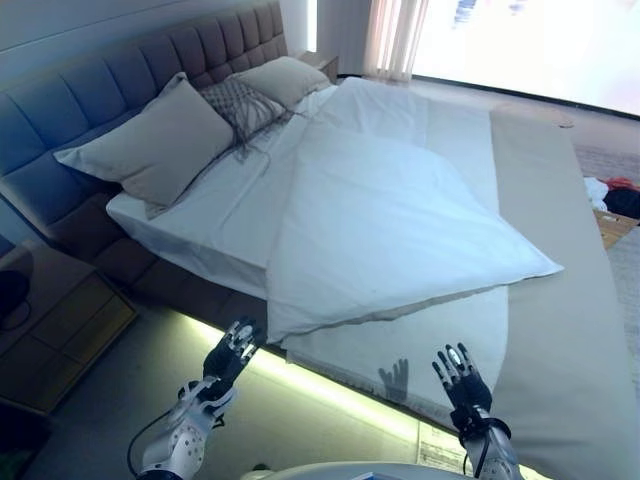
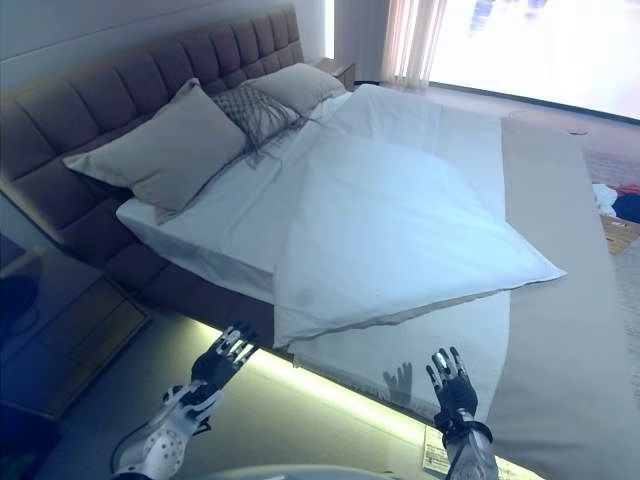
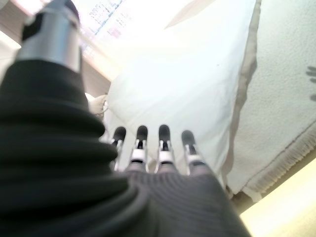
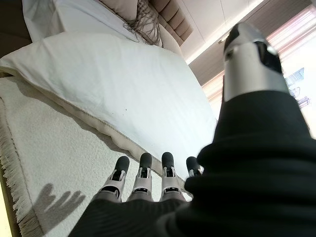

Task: Make the bed neatly

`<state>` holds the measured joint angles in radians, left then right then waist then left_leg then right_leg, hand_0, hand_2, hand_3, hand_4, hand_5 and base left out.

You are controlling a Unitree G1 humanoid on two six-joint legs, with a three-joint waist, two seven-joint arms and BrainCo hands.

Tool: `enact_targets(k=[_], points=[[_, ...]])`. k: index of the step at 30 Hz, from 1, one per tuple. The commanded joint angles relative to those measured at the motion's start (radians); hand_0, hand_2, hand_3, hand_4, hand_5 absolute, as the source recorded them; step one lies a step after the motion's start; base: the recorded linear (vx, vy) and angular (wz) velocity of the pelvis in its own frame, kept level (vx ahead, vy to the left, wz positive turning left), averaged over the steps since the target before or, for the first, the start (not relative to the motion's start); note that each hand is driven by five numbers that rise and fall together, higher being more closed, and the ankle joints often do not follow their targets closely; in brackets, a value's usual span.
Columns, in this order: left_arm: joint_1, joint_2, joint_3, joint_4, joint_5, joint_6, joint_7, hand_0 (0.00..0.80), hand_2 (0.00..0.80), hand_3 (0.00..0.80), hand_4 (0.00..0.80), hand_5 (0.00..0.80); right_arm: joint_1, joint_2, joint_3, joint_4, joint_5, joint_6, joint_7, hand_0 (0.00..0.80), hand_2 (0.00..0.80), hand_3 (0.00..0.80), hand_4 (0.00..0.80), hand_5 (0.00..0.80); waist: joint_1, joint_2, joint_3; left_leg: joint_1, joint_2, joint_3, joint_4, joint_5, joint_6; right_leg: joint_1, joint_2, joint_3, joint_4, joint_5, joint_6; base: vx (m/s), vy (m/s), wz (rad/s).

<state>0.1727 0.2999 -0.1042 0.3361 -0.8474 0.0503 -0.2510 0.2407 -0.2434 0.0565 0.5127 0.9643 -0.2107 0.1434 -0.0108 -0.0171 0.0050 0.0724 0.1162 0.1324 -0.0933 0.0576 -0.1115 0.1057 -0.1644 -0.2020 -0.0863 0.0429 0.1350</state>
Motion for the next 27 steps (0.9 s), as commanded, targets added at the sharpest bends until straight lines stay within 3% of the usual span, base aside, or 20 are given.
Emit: enact_targets(k=[1, 12, 18, 22, 24, 27], points=[[-0.054, 0.014, -0.006, 0.004, -0.032, -0.047, -0.037, 0.000, 0.000, 0.000, 0.000, 0.000, -0.039, -0.013, -0.004, -0.073, 0.010, -0.025, 0.001, 0.000, 0.000, 0.000, 0.000, 0.000, 0.013, -0.005, 0.012, -0.004, 0.026, 0.040, 0.011, -0.016, 0.009, -0.058, -0.030, -0.002, 0.019, 0.057, 0.044, 0.000, 0.000, 0.00], [-0.045, 0.026, 0.000, -0.008, -0.029, -0.059, -0.029, 0.000, 0.000, 0.000, 0.000, 0.000, -0.043, -0.023, -0.004, -0.085, -0.006, -0.028, -0.026, 0.000, 0.000, 0.000, 0.000, 0.000, 0.021, -0.014, 0.024, -0.012, 0.037, 0.032, 0.084, -0.037, 0.002, -0.062, -0.033, 0.012, 0.035, 0.058, 0.040, -0.006, -0.015, 0.00], [-0.034, 0.041, 0.018, -0.020, -0.024, -0.050, -0.050, 0.000, 0.000, 0.000, 0.000, 0.000, -0.036, -0.026, -0.019, -0.094, 0.026, 0.006, -0.016, 0.000, 0.000, 0.000, 0.000, 0.000, 0.016, -0.015, 0.016, 0.005, 0.042, 0.031, 0.062, -0.036, 0.005, -0.052, -0.015, 0.017, 0.026, 0.054, 0.030, -0.004, -0.053, 0.00], [-0.016, 0.037, 0.018, -0.034, -0.038, -0.053, -0.048, 0.000, 0.000, 0.000, 0.000, 0.000, -0.020, -0.033, -0.021, -0.106, 0.007, 0.025, 0.002, 0.000, 0.000, 0.000, 0.000, 0.000, 0.009, -0.013, 0.010, 0.003, 0.067, 0.025, 0.068, -0.029, -0.009, -0.060, 0.013, 0.027, 0.025, 0.046, 0.016, -0.022, -0.072, 0.00], [-0.015, 0.034, 0.010, -0.036, -0.058, -0.055, -0.048, 0.000, 0.000, 0.000, 0.000, 0.000, -0.022, -0.044, -0.019, -0.109, -0.002, 0.042, 0.008, 0.000, 0.000, 0.000, 0.000, 0.000, 0.008, -0.014, 0.017, -0.013, 0.081, 0.006, 0.107, -0.030, -0.019, -0.066, 0.035, 0.041, 0.031, 0.037, 0.000, -0.041, -0.072, -0.01], [-0.002, 0.027, 0.006, -0.027, -0.067, -0.063, -0.066, 0.000, 0.000, 0.000, 0.000, 0.000, -0.032, -0.071, -0.002, -0.108, 0.002, 0.067, 0.002, 0.000, 0.000, 0.000, 0.000, 0.000, 0.028, -0.018, 0.049, -0.087, 0.088, -0.075, 0.260, 0.005, -0.037, -0.066, 0.071, 0.068, 0.028, 0.039, -0.025, -0.044, -0.092, 0.07]])
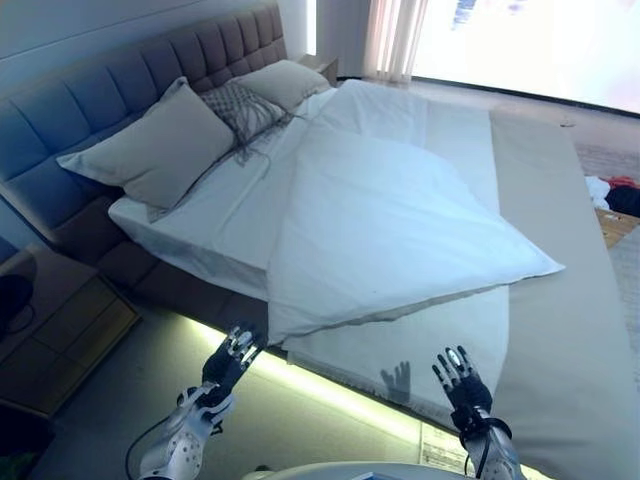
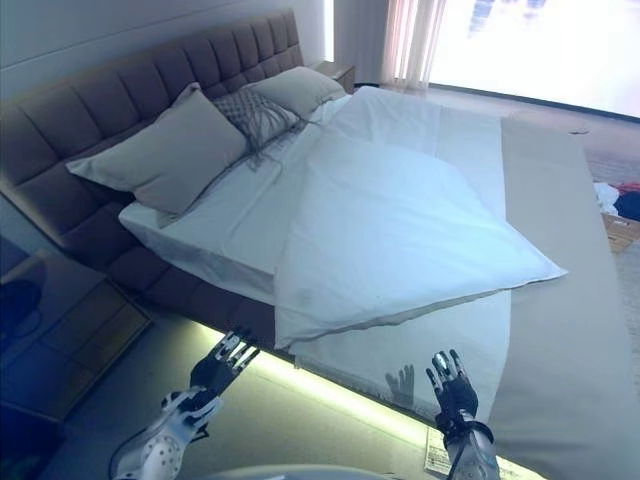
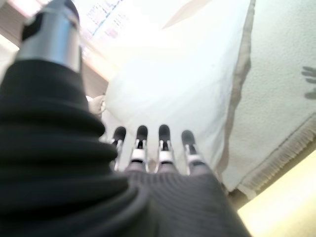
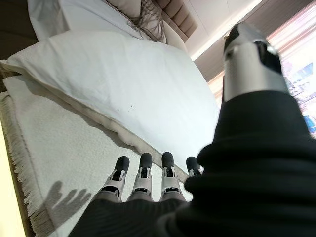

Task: Make the bed neatly

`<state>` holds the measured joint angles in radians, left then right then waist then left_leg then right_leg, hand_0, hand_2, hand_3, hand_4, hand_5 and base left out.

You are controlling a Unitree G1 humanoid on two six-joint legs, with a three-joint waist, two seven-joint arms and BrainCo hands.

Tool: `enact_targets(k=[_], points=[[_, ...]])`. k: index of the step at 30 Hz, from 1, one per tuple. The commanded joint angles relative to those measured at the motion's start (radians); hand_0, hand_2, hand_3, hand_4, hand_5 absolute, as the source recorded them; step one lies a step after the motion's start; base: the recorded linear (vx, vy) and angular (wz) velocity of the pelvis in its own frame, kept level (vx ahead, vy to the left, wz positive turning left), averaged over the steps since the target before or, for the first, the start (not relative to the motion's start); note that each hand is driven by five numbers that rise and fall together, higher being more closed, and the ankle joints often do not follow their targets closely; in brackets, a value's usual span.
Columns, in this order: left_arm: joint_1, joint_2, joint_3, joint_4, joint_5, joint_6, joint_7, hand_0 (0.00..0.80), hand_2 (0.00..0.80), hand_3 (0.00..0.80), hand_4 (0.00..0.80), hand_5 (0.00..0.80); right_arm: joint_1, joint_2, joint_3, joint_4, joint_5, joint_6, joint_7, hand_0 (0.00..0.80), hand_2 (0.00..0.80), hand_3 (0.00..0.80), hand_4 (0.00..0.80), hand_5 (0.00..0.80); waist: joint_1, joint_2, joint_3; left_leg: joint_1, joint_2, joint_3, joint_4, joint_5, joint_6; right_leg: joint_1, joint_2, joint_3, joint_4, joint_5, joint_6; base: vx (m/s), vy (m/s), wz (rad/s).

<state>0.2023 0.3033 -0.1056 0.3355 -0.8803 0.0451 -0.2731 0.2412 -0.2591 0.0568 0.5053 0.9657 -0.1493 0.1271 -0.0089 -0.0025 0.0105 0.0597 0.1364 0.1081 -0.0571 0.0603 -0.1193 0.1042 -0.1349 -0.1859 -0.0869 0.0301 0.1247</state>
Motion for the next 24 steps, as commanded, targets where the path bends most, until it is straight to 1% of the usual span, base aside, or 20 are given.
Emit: enact_targets(k=[1, 2, 3, 4, 5, 6, 7, 9, 12, 14, 17, 20, 21, 22, 24], points=[[-0.029, 0.021, 0.007, -0.027, -0.047, -0.050, -0.050, 0.000, 0.000, 0.000, 0.000, 0.000, -0.039, -0.065, 0.004, -0.101, 0.003, 0.013, 0.006, 0.000, 0.000, 0.000, 0.000, 0.000, 0.041, -0.037, 0.058, -0.100, 0.051, -0.073, 0.268, 0.015, -0.030, -0.059, 0.044, 0.052, 0.018, 0.061, -0.020, -0.026, -0.044, 0.03], [-0.022, 0.015, 0.006, -0.030, -0.053, -0.047, -0.052, 0.000, 0.000, 0.000, 0.000, 0.000, -0.041, -0.073, 0.010, -0.102, 0.008, 0.013, 0.006, 0.000, 0.000, 0.000, 0.000, 0.000, 0.051, -0.041, 0.066, -0.113, 0.027, -0.087, 0.284, 0.004, -0.021, -0.055, 0.039, 0.052, 0.014, 0.066, -0.020, -0.004, -0.002, -0.07], [-0.013, 0.011, 0.006, -0.039, -0.054, -0.041, -0.055, 0.000, 0.000, 0.000, 0.000, 0.000, -0.038, -0.079, 0.012, -0.108, 0.011, 0.011, 0.009, 0.000, 0.000, 0.000, 0.000, 0.000, 0.056, -0.044, 0.069, -0.117, 0.003, -0.083, 0.278, -0.013, -0.009, -0.054, 0.033, 0.052, 0.014, 0.068, -0.017, 0.014, 0.052, -0.21], [-0.007, 0.009, 0.004, -0.049, -0.053, -0.033, -0.059, 0.000, 0.000, 0.000, 0.000, 0.000, -0.031, -0.078, 0.008, -0.116, 0.009, 0.003, 0.016, 0.000, 0.000, 0.000, 0.000, 0.000, 0.053, -0.045, 0.068, -0.113, -0.023, -0.068, 0.255, -0.035, 0.006, -0.058, 0.026, 0.052, 0.017, 0.070, -0.013, 0.019, 0.108, -0.18], [-0.003, 0.010, 0.003, -0.058, -0.050, -0.026, -0.064, 0.000, 0.000, 0.000, 0.000, 0.000, -0.023, -0.080, 0.006, -0.127, 0.012, 0.000, 0.019, 0.000, 0.000, 0.000, 0.000, 0.000, 0.049, -0.045, 0.065, -0.105, -0.041, -0.054, 0.226, -0.054, 0.018, -0.064, 0.018, 0.050, 0.020, 0.070, -0.009, 0.019, 0.150, -0.07], [0.000, 0.011, 0.000, -0.063, -0.042, -0.025, -0.066, 0.000, 0.000, 0.000, 0.000, 0.000, -0.013, -0.080, 0.003, -0.138, 0.020, -0.002, 0.020, 0.000, 0.000, 0.000, 0.000, 0.000, 0.043, -0.044, 0.062, -0.095, -0.051, -0.053, 0.196, -0.064, 0.027, -0.072, 0.012, 0.054, 0.025, 0.070, -0.003, 0.025, 0.187, 0.09], [0.000, 0.014, -0.002, -0.065, -0.033, -0.028, -0.068, 0.000, 0.000, 0.000, 0.000, 0.000, -0.002, -0.077, -0.002, -0.142, 0.034, -0.005, 0.025, 0.000, 0.000, 0.000, 0.000, 0.000, 0.035, -0.042, 0.057, -0.083, -0.057, -0.053, 0.164, -0.069, 0.033, -0.082, 0.005, 0.059, 0.031, 0.069, 0.003, 0.049, 0.199, 0.04], [-0.007, 0.016, -0.011, -0.063, -0.028, -0.034, -0.061, 0.000, 0.000, 0.000, 0.000, 0.000, 0.022, -0.061, -0.022, -0.128, 0.058, 0.000, 0.041, 0.000, 0.000, 0.000, 0.000, 0.000, 0.018, -0.039, 0.044, -0.059, -0.066, -0.026, 0.116, -0.069, 0.039, -0.084, -0.012, 0.053, 0.029, 0.073, 0.016, 0.099, 0.200, -0.08], [0.001, 0.024, -0.012, -0.083, -0.030, -0.031, -0.024, 0.000, 0.000, 0.000, 0.000, 0.000, 0.039, -0.034, -0.025, -0.114, 0.061, -0.002, 0.060, 0.000, 0.000, 0.000, 0.000, 0.000, 0.015, -0.038, 0.035, -0.037, -0.092, -0.028, 0.086, -0.076, 0.056, -0.094, -0.049, 0.052, 0.047, 0.077, 0.043, 0.100, 0.136, 0.03], [0.004, 0.038, 0.003, -0.079, -0.032, -0.024, -0.024, 0.000, 0.000, 0.000, 0.000, 0.000, 0.032, -0.020, -0.016, -0.117, 0.064, -0.005, 0.067, 0.000, 0.000, 0.000, 0.000, 0.000, 0.015, -0.035, 0.037, -0.030, -0.101, -0.021, 0.083, -0.078, 0.068, -0.109, -0.076, 0.050, 0.075, 0.081, 0.057, 0.054, 0.116, 0.04], [-0.005, 0.060, 0.009, -0.059, -0.019, -0.023, -0.020, 0.000, 0.000, 0.000, 0.000, 0.000, 0.018, -0.012, 0.003, -0.117, 0.066, -0.010, 0.056, 0.000, 0.000, 0.000, 0.000, 0.000, 0.016, -0.034, 0.037, -0.032, -0.118, -0.019, 0.095, -0.088, 0.084, -0.123, -0.094, 0.054, 0.099, 0.079, 0.063, 0.050, 0.095, 0.03], [-0.026, 0.064, 0.015, -0.045, -0.040, -0.017, -0.012, 0.000, 0.000, 0.000, 0.000, 0.000, 0.011, -0.012, 0.013, -0.113, 0.060, -0.008, 0.042, 0.000, 0.000, 0.000, 0.000, 0.000, 0.013, -0.032, 0.036, -0.036, -0.128, -0.017, 0.106, -0.097, 0.095, -0.130, -0.104, 0.061, 0.107, 0.078, 0.065, 0.044, 0.080, 0.01], [-0.034, 0.059, 0.016, -0.041, -0.044, -0.012, -0.007, 0.000, 0.000, 0.000, 0.000, 0.000, 0.007, -0.012, 0.016, -0.105, 0.060, -0.015, 0.035, 0.000, 0.000, 0.000, 0.000, 0.000, 0.015, -0.029, 0.036, -0.038, -0.135, -0.020, 0.110, -0.103, 0.104, -0.135, -0.113, 0.065, 0.118, 0.078, 0.065, 0.039, 0.089, 0.00], [-0.037, 0.056, 0.015, -0.037, -0.047, -0.009, -0.002, 0.000, 0.000, 0.000, 0.000, 0.000, 0.004, -0.010, 0.016, -0.101, 0.059, -0.020, 0.033, 0.000, 0.000, 0.000, 0.000, 0.000, 0.016, -0.028, 0.037, -0.039, -0.139, -0.023, 0.112, -0.104, 0.108, -0.140, -0.119, 0.066, 0.131, 0.077, 0.063, 0.032, 0.107, 0.01], [-0.044, 0.051, 0.012, -0.024, -0.053, -0.004, 0.004, 0.000, 0.000, 0.000, 0.000, 0.000, -0.001, -0.007, 0.012, -0.097, 0.060, -0.031, 0.030, 0.000, 0.000, 0.000, 0.000, 0.000, 0.018, -0.025, 0.042, -0.045, -0.152, -0.030, 0.120, -0.109, 0.125, -0.158, -0.133, 0.077, 0.204, 0.078, 0.058, 0.005, 0.114, 0.01]])
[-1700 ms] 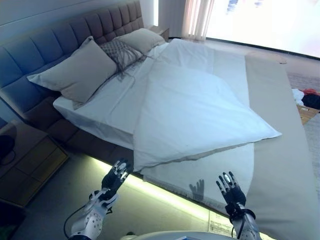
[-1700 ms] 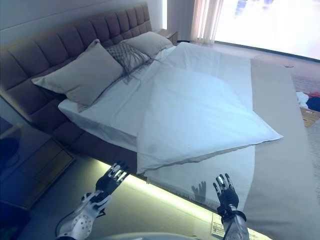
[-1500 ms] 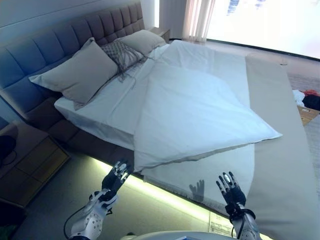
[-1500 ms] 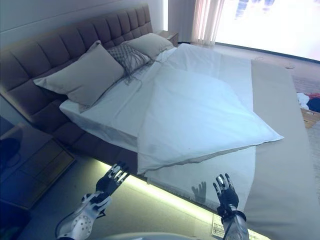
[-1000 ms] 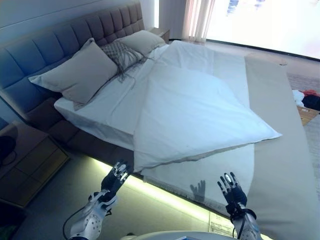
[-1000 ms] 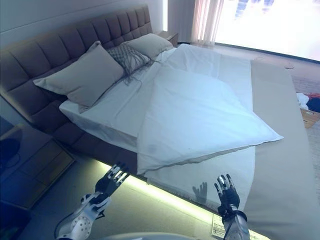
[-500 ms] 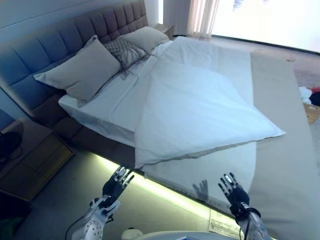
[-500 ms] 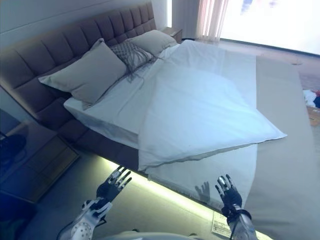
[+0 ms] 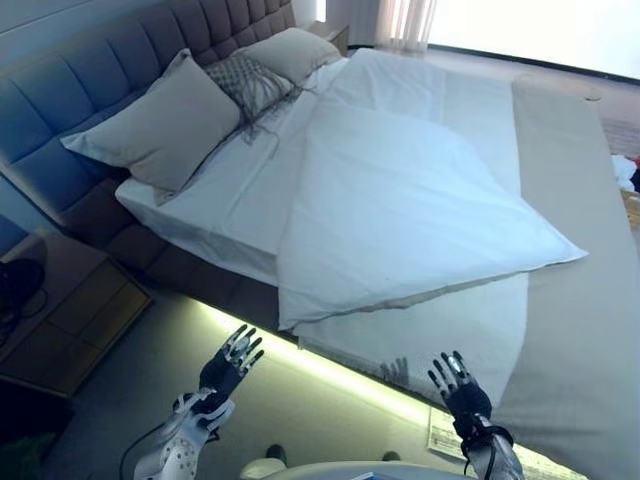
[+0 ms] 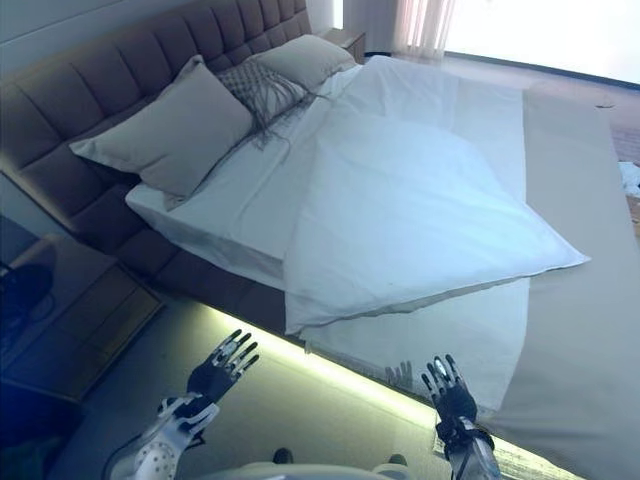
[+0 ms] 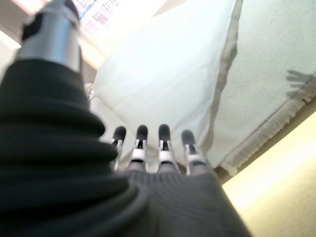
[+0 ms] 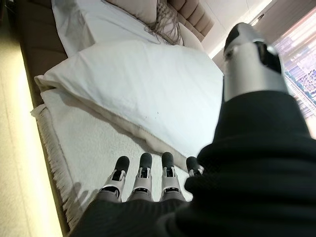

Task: Make the bed neatly

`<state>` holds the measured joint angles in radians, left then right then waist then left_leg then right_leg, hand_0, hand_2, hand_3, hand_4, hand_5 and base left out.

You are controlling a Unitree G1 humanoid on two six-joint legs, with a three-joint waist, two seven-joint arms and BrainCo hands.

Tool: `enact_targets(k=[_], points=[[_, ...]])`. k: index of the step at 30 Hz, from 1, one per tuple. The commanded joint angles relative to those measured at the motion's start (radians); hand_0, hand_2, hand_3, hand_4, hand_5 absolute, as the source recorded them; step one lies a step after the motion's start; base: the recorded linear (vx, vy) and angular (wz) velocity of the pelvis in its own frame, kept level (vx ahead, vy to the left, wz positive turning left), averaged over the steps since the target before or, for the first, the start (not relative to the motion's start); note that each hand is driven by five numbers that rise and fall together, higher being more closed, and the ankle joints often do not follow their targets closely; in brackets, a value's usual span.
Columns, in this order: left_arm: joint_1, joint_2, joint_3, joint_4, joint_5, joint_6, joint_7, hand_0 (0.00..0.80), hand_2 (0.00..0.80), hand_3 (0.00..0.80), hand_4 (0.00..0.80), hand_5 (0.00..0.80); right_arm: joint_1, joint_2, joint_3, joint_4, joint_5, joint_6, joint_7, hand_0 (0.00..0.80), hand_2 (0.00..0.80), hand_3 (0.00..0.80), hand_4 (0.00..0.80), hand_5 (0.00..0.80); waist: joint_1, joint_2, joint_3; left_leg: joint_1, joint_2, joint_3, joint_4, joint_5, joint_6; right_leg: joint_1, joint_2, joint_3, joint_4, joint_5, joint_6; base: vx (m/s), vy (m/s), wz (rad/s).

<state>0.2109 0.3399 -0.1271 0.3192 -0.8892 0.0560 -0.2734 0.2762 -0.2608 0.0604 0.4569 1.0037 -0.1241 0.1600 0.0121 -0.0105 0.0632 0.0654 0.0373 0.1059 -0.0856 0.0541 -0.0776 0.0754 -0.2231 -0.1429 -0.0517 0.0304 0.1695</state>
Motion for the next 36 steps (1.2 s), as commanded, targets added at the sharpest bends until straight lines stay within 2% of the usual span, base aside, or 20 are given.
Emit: enact_targets(k=[1, 2, 5, 6, 8, 11, 14, 16, 17, 18, 20, 22, 23, 25, 27, 28, 31, 33, 34, 36], points=[[-0.055, 0.012, 0.030, -0.001, -0.040, -0.014, 0.002, 0.000, 0.000, 0.000, 0.000, 0.000, -0.038, -0.003, 0.006, -0.048, 0.024, -0.065, -0.003, 0.000, 0.000, 0.000, 0.000, 0.000, -0.003, -0.016, -0.007, -0.055, -0.061, -0.033, 0.155, -0.106, 0.095, -0.144, -0.049, 0.041, 0.227, 0.081, 0.010, -0.005, 0.198, 0.03], [-0.058, 0.010, 0.019, 0.012, -0.022, -0.018, -0.003, 0.000, 0.000, 0.000, 0.000, 0.000, -0.039, -0.002, 0.002, -0.047, 0.038, -0.083, -0.001, 0.000, 0.000, 0.000, 0.000, 0.000, -0.003, -0.007, 0.004, -0.062, -0.079, -0.049, 0.167, -0.110, 0.123, -0.183, -0.049, 0.051, 0.363, 0.107, -0.002, -0.010, 0.236, 0.05], [-0.069, 0.011, 0.007, 0.041, 0.002, -0.026, -0.010, 0.000, 0.000, 0.000, 0.000, 0.000, -0.030, 0.001, -0.005, -0.062, 0.068, -0.097, -0.005, 0.000, 0.000, 0.000, 0.000, 0.000, -0.008, 0.030, 0.032, -0.069, -0.096, -0.068, 0.195, -0.117, 0.160, -0.294, -0.027, 0.077, 0.651, 0.153, -0.035, -0.003, 0.252, 0.07], [-0.075, 0.014, 0.015, 0.046, 0.005, -0.021, -0.020, 0.000, 0.000, 0.000, 0.000, 0.000, -0.023, 0.001, -0.008, -0.060, 0.078, -0.100, 0.005, 0.000, 0.000, 0.000, 0.000, 0.000, -0.009, 0.037, 0.042, -0.067, -0.102, -0.068, 0.206, -0.121, 0.166, -0.330, -0.024, 0.077, 0.721, 0.165, -0.036, 0.030, 0.198, 0.19], [-0.076, 0.029, 0.040, 0.025, 0.003, 0.002, -0.031, 0.000, 0.000, 0.000, 0.000, 0.000, -0.008, 0.001, -0.012, -0.051, 0.088, -0.103, 0.024, 0.000, 0.000, 0.000, 0.000, 0.000, -0.006, 0.036, 0.051, -0.057, -0.113, -0.065, 0.218, -0.133, 0.168, -0.363, -0.037, 0.061, 0.757, 0.201, -0.023, 0.093, 0.062, 0.22], [-0.069, 0.045, 0.065, -0.005, 0.000, 0.016, -0.026, 0.000, 0.000, 0.000, 0.000, 0.000, -0.007, 0.009, -0.017, -0.044, 0.079, -0.097, 0.034, 0.000, 0.000, 0.000, 0.000, 0.000, -0.002, 0.014, 0.050, -0.038, -0.125, -0.064, 0.226, -0.158, 0.160, -0.347, -0.066, 0.038, 0.636, 0.247, 0.000, 0.166, -0.138, 0.00], [-0.083, 0.047, 0.060, 0.000, 0.000, 0.011, -0.005, 0.000, 0.000, 0.000, 0.000, 0.000, -0.046, 0.016, -0.022, -0.017, 0.082, -0.096, 0.039, 0.000, 0.000, 0.000, 0.000, 0.000, -0.008, -0.033, 0.054, -0.010, -0.141, -0.079, 0.239, -0.211, 0.130, -0.313, -0.125, 0.038, 0.375, 0.302, 0.027, 0.255, -0.325, 0.02], [-0.095, 0.046, 0.054, 0.000, 0.001, 0.015, 0.005, 0.000, 0.000, 0.000, 0.000, 0.000, -0.080, 0.011, -0.023, -0.001, 0.091, -0.089, 0.032, 0.000, 0.000, 0.000, 0.000, 0.000, -0.012, -0.050, 0.058, 0.008, -0.136, -0.091, 0.250, -0.248, 0.110, -0.290, -0.154, 0.035, 0.198, 0.312, 0.040, 0.320, -0.357, 0.05], [-0.096, 0.046, 0.056, -0.005, 0.003, 0.022, 0.013, 0.000, 0.000, 0.000, 0.000, 0.000, -0.099, 0.012, -0.021, 0.002, 0.089, -0.081, 0.017, 0.000, 0.000, 0.000, 0.000, 0.000, -0.016, -0.048, 0.057, 0.022, -0.120, -0.094, 0.253, -0.265, 0.099, -0.288, -0.157, 0.026, 0.079, 0.308, 0.047, 0.339, -0.314, 0.01], [-0.095, 0.046, 0.063, -0.009, 0.003, 0.030, 0.017, 0.000, 0.000, 0.000, 0.000, 0.000, -0.108, 0.014, -0.021, 0.001, 0.084, -0.072, 0.009, 0.000, 0.000, 0.000, 0.000, 0.000, -0.018, -0.043, 0.057, 0.032, -0.107, -0.094, 0.254, -0.275, 0.096, -0.284, -0.153, 0.016, 0.025, 0.312, 0.054, 0.304, -0.266, -0.06], [-0.084, 0.048, 0.079, -0.015, -0.001, 0.041, 0.028, 0.000, 0.000, 0.000, 0.000, 0.000, -0.106, 0.024, -0.016, -0.008, 0.064, -0.054, 0.005, 0.000, 0.000, 0.000, 0.000, 0.000, -0.019, -0.046, 0.054, 0.045, -0.092, -0.089, 0.258, -0.290, 0.096, -0.290, -0.153, 0.002, -0.005, 0.328, 0.066, 0.282, -0.282, 0.00], [-0.072, 0.049, 0.090, -0.015, -0.002, 0.044, 0.034, 0.000, 0.000, 0.000, 0.000, 0.000, -0.094, 0.033, -0.010, -0.014, 0.046, -0.045, 0.011, 0.000, 0.000, 0.000, 0.000, 0.000, -0.019, -0.054, 0.050, 0.055, -0.082, -0.088, 0.263, -0.303, 0.097, -0.293, -0.157, -0.004, -0.004, 0.343, 0.072, 0.256, -0.323, 0.17], [-0.058, 0.044, 0.101, -0.012, 0.008, 0.041, 0.029, 0.000, 0.000, 0.000, 0.000, 0.000, -0.080, 0.038, -0.004, -0.021, 0.034, -0.037, 0.021, 0.000, 0.000, 0.000, 0.000, 0.000, -0.017, -0.064, 0.044, 0.058, -0.069, -0.091, 0.272, -0.310, 0.094, -0.286, -0.159, 0.002, 0.040, 0.332, 0.074, 0.216, -0.343, 0.08], [-0.031, 0.039, 0.107, -0.006, 0.017, 0.031, 0.015, 0.000, 0.000, 0.000, 0.000, 0.000, -0.056, 0.035, -0.004, -0.029, 0.031, -0.025, 0.029, 0.000, 0.000, 0.000, 0.000, 0.000, -0.017, -0.068, 0.032, 0.058, -0.038, -0.095, 0.284, -0.313, 0.080, -0.267, -0.141, 0.018, 0.074, 0.282, 0.076, 0.231, -0.353, -0.01], [0.005, 0.039, 0.119, -0.007, -0.014, 0.038, 0.006, 0.000, 0.000, 0.000, 0.000, 0.000, -0.048, 0.017, -0.006, -0.031, 0.029, -0.002, 0.018, 0.000, 0.000, 0.000, 0.000, 0.000, -0.025, -0.067, 0.021, 0.077, 0.005, -0.105, 0.295, -0.307, 0.055, -0.262, -0.099, 0.047, 0.123, 0.238, 0.073, 0.227, -0.339, 0.06], [0.024, 0.037, 0.128, -0.012, -0.035, 0.044, -0.009, 0.000, 0.000, 0.000, 0.000, 0.000, -0.043, 0.006, -0.005, -0.053, 0.025, 0.015, 0.013, 0.000, 0.000, 0.000, 0.000, 0.000, -0.030, -0.061, 0.018, 0.093, 0.037, -0.104, 0.298, -0.287, 0.042, -0.266, -0.078, 0.059, 0.154, 0.208, 0.065, 0.208, -0.344, 0.03], [0.045, 0.025, 0.116, -0.009, -0.035, 0.033, -0.041, 0.000, 0.000, 0.000, 0.000, 0.000, -0.035, -0.022, 0.008, -0.069, 0.033, 0.027, 0.027, 0.000, 0.000, 0.000, 0.000, 0.000, -0.037, -0.050, 0.011, 0.094, 0.118, -0.107, 0.329, -0.163, 0.003, -0.236, -0.011, 0.049, 0.168, 0.135, 0.023, 0.164, -0.304, 0.00], [0.044, 0.023, 0.112, -0.007, -0.037, 0.029, -0.043, 0.000, 0.000, 0.000, 0.000, 0.000, -0.037, -0.024, 0.010, -0.067, 0.032, 0.026, 0.025, 0.000, 0.000, 0.000, 0.000, 0.000, -0.038, -0.049, 0.012, 0.093, 0.124, -0.108, 0.331, -0.153, 0.001, -0.231, -0.004, 0.047, 0.167, 0.131, 0.018, 0.098, -0.231, -0.07], [0.032, 0.005, 0.079, -0.011, -0.078, 0.025, -0.039, 0.000, 0.000, 0.000, 0.000, 0.000, -0.063, -0.049, 0.017, -0.039, 0.031, 0.020, 0.009, 0.000, 0.000, 0.000, 0.000, 0.000, -0.030, -0.047, 0.012, 0.050, 0.138, -0.102, 0.410, -0.079, 0.001, -0.187, 0.039, 0.016, 0.156, 0.091, -0.033, 0.135, -0.391, 0.03], [0.013, -0.006, 0.055, -0.007, -0.090, 0.021, -0.046, 0.000, 0.000, 0.000, 0.000, 0.000, -0.076, -0.062, 0.019, -0.024, 0.034, 0.005, 0.009, 0.000, 0.000, 0.000, 0.000, 0.000, -0.037, -0.053, 0.014, -0.001, 0.151, -0.040, 0.496, -0.048, 0.004, -0.162, 0.060, -0.014, 0.154, 0.065, -0.069, 0.106, -0.391, 0.16]])
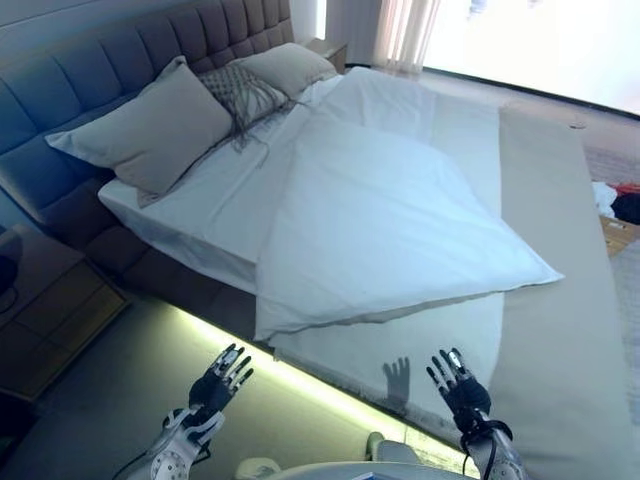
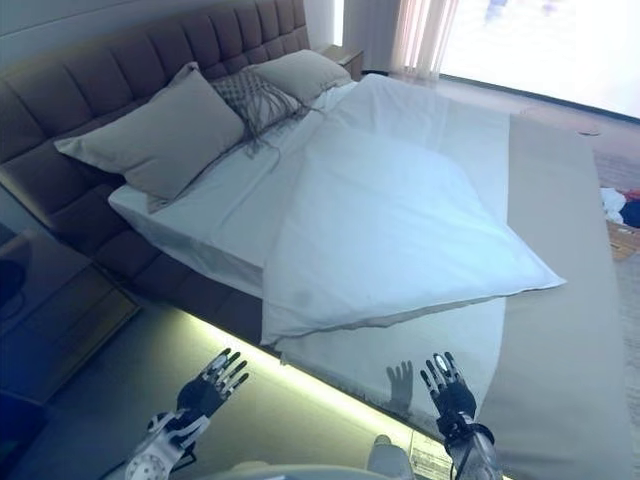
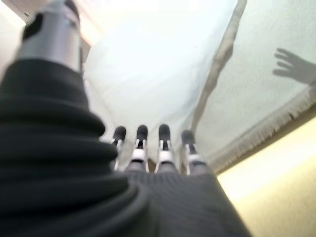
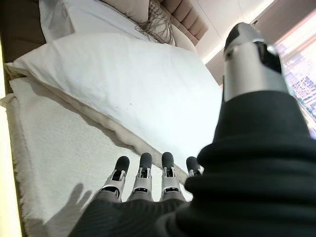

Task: Make the bed neatly

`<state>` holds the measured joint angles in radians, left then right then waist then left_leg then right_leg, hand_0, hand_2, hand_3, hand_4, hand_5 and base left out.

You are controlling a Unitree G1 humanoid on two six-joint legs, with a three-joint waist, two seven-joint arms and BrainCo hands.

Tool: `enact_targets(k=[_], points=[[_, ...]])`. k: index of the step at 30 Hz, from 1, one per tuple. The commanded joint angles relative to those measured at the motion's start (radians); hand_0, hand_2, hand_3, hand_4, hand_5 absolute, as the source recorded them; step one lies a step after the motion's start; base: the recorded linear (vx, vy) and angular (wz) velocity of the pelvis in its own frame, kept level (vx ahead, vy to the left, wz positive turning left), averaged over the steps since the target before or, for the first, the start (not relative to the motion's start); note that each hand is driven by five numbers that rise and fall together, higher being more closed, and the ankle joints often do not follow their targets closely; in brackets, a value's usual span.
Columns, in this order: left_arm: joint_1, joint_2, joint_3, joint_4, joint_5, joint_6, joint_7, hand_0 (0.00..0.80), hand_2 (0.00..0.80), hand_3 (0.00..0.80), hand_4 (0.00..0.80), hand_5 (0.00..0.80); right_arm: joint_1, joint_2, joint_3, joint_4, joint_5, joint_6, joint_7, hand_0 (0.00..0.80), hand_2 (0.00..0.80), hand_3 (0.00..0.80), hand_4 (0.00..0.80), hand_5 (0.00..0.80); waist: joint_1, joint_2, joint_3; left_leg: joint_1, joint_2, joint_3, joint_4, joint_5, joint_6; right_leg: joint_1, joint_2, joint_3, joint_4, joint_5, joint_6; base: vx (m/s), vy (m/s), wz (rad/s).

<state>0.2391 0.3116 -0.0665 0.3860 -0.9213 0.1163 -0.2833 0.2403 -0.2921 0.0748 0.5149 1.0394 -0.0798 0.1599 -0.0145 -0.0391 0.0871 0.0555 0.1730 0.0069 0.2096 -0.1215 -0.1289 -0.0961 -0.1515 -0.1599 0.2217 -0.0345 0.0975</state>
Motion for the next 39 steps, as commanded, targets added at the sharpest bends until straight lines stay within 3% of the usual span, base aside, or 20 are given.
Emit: enact_targets(k=[1, 3, 8, 11, 13, 21, 26, 28, 29, 31, 33, 34, 36, 38, 39], points=[[-0.021, 0.020, -0.021, -0.076, -0.052, -0.041, -0.041, 0.000, 0.000, 0.000, 0.000, 0.000, -0.039, -0.033, 0.002, -0.082, 0.001, -0.050, 0.007, 0.000, 0.000, 0.000, 0.000, 0.000, -0.014, -0.024, -0.008, -0.009, 0.030, 0.087, 0.209, 0.141, 0.054, 0.020, -0.003, -0.011, -0.120, 0.121, -0.006, 0.041, -0.218, 0.20], [-0.031, 0.016, -0.042, -0.080, -0.036, -0.048, -0.050, 0.000, 0.000, 0.000, 0.000, 0.000, -0.035, -0.031, -0.007, -0.085, 0.016, -0.069, 0.015, 0.000, 0.000, 0.000, 0.000, 0.000, -0.015, -0.017, -0.001, -0.018, 0.033, 0.109, 0.154, 0.153, 0.055, 0.031, 0.008, -0.039, -0.114, 0.107, -0.007, 0.044, -0.116, 0.32], [-0.094, 0.004, -0.056, -0.033, -0.018, -0.057, -0.054, 0.000, 0.000, 0.000, 0.000, 0.000, -0.010, -0.017, -0.022, -0.106, 0.076, -0.084, 0.027, 0.000, 0.000, 0.000, 0.000, 0.000, -0.011, 0.021, -0.003, -0.039, -0.005, 0.064, -0.097, 0.225, 0.027, 0.062, 0.052, -0.033, -0.126, 0.061, -0.004, 0.064, 0.008, 0.32], [-0.133, -0.015, -0.066, -0.012, 0.001, -0.058, -0.055, 0.000, 0.000, 0.000, 0.000, 0.000, 0.001, -0.015, -0.016, -0.098, 0.083, -0.101, 0.043, 0.000, 0.000, 0.000, 0.000, 0.000, 0.014, 0.041, 0.013, -0.144, -0.002, 0.053, -0.185, 0.339, -0.012, 0.112, 0.068, -0.025, -0.152, 0.030, -0.004, 0.121, 0.017, 0.03], [-0.140, -0.018, -0.068, -0.007, 0.014, -0.055, -0.058, 0.000, 0.000, 0.000, 0.000, 0.000, -0.001, -0.015, -0.007, -0.096, 0.089, -0.113, 0.048, 0.000, 0.000, 0.000, 0.000, 0.000, 0.031, 0.050, 0.024, -0.188, -0.002, 0.042, -0.212, 0.380, -0.020, 0.138, 0.077, -0.020, -0.155, 0.011, -0.011, 0.159, -0.014, -0.22], [-0.119, 0.000, -0.044, 0.028, 0.047, -0.023, -0.073, 0.000, 0.000, 0.000, 0.000, 0.000, -0.001, 0.000, 0.008, -0.081, 0.094, -0.118, 0.051, 0.000, 0.000, 0.000, 0.000, 0.000, 0.062, 0.092, 0.019, -0.223, -0.006, -0.041, -0.287, 0.407, -0.021, 0.188, 0.102, 0.035, -0.107, -0.066, -0.027, 0.291, 0.017, -0.15], [-0.103, 0.007, -0.048, 0.026, 0.063, 0.009, -0.064, 0.000, 0.000, 0.000, 0.000, 0.000, 0.008, 0.012, 0.014, -0.080, 0.097, -0.137, 0.042, 0.000, 0.000, 0.000, 0.000, 0.000, 0.090, 0.102, 0.011, -0.281, -0.044, -0.049, -0.290, 0.404, -0.017, 0.239, 0.089, 0.058, -0.096, -0.112, -0.021, 0.387, 0.117, -0.64], [-0.104, 0.009, -0.050, 0.023, 0.060, 0.021, -0.063, 0.000, 0.000, 0.000, 0.000, 0.000, 0.011, 0.014, 0.009, -0.080, 0.109, -0.144, 0.033, 0.000, 0.000, 0.000, 0.000, 0.000, 0.099, 0.101, 0.013, -0.291, -0.060, -0.033, -0.258, 0.386, -0.006, 0.271, 0.064, 0.068, -0.082, -0.133, -0.007, 0.391, 0.229, -0.74], [-0.112, 0.008, -0.054, 0.031, 0.055, 0.017, -0.067, 0.000, 0.000, 0.000, 0.000, 0.000, 0.006, 0.016, 0.005, -0.075, 0.116, -0.149, 0.035, 0.000, 0.000, 0.000, 0.000, 0.000, 0.096, 0.094, 0.015, -0.294, -0.075, -0.005, -0.212, 0.334, 0.014, 0.276, 0.039, 0.067, -0.063, -0.139, 0.007, 0.394, 0.277, -0.51], [-0.121, 0.009, -0.062, 0.039, 0.045, 0.013, -0.048, 0.000, 0.000, 0.000, 0.000, 0.000, -0.003, 0.025, 0.023, -0.060, 0.125, -0.162, 0.023, 0.000, 0.000, 0.000, 0.000, 0.000, 0.104, 0.093, 0.008, -0.303, -0.103, -0.007, -0.185, 0.312, 0.031, 0.272, 0.001, 0.069, -0.006, -0.155, 0.024, 0.403, 0.289, -0.17], [-0.135, 0.015, -0.067, 0.065, 0.068, 0.005, -0.038, 0.000, 0.000, 0.000, 0.000, 0.000, -0.003, 0.047, 0.005, -0.060, 0.148, -0.133, -0.003, 0.000, 0.000, 0.000, 0.000, 0.000, 0.107, 0.070, -0.005, -0.328, -0.152, -0.003, -0.103, 0.279, 0.070, 0.266, -0.050, 0.077, 0.067, -0.078, 0.062, 0.354, 0.246, 0.03], [-0.137, 0.020, -0.065, 0.051, 0.074, 0.003, -0.050, 0.000, 0.000, 0.000, 0.000, 0.000, 0.003, 0.062, 0.002, -0.070, 0.142, -0.126, 0.003, 0.000, 0.000, 0.000, 0.000, 0.000, 0.118, 0.060, -0.016, -0.328, -0.183, 0.003, -0.095, 0.264, 0.107, 0.263, -0.075, 0.079, 0.140, 0.003, 0.074, 0.373, 0.297, 0.08], [-0.113, 0.018, -0.069, 0.017, 0.063, -0.008, -0.042, 0.000, 0.000, 0.000, 0.000, 0.000, 0.006, 0.089, 0.021, -0.077, 0.093, -0.159, 0.000, 0.000, 0.000, 0.000, 0.000, 0.000, 0.132, 0.072, -0.034, -0.278, -0.226, 0.007, -0.121, 0.242, 0.157, 0.195, -0.102, 0.067, 0.328, 0.100, 0.066, 0.379, 0.361, -0.20], [-0.101, 0.033, -0.048, 0.027, 0.084, -0.031, -0.032, 0.000, 0.000, 0.000, 0.000, 0.000, 0.008, 0.095, 0.035, -0.111, 0.080, -0.151, -0.004, 0.000, 0.000, 0.000, 0.000, 0.000, 0.131, 0.090, -0.037, -0.239, -0.240, 0.017, -0.133, 0.226, 0.178, 0.124, -0.098, 0.045, 0.455, 0.125, 0.056, 0.329, 0.312, -0.06], [-0.105, 0.036, -0.048, 0.035, 0.082, -0.043, -0.016, 0.000, 0.000, 0.000, 0.000, 0.000, 0.006, 0.096, 0.042, -0.116, 0.072, -0.147, -0.010, 0.000, 0.000, 0.000, 0.000, 0.000, 0.131, 0.089, -0.038, -0.227, -0.248, 0.017, -0.133, 0.218, 0.183, 0.107, -0.108, 0.036, 0.445, 0.123, 0.046, 0.326, 0.240, -0.04]])
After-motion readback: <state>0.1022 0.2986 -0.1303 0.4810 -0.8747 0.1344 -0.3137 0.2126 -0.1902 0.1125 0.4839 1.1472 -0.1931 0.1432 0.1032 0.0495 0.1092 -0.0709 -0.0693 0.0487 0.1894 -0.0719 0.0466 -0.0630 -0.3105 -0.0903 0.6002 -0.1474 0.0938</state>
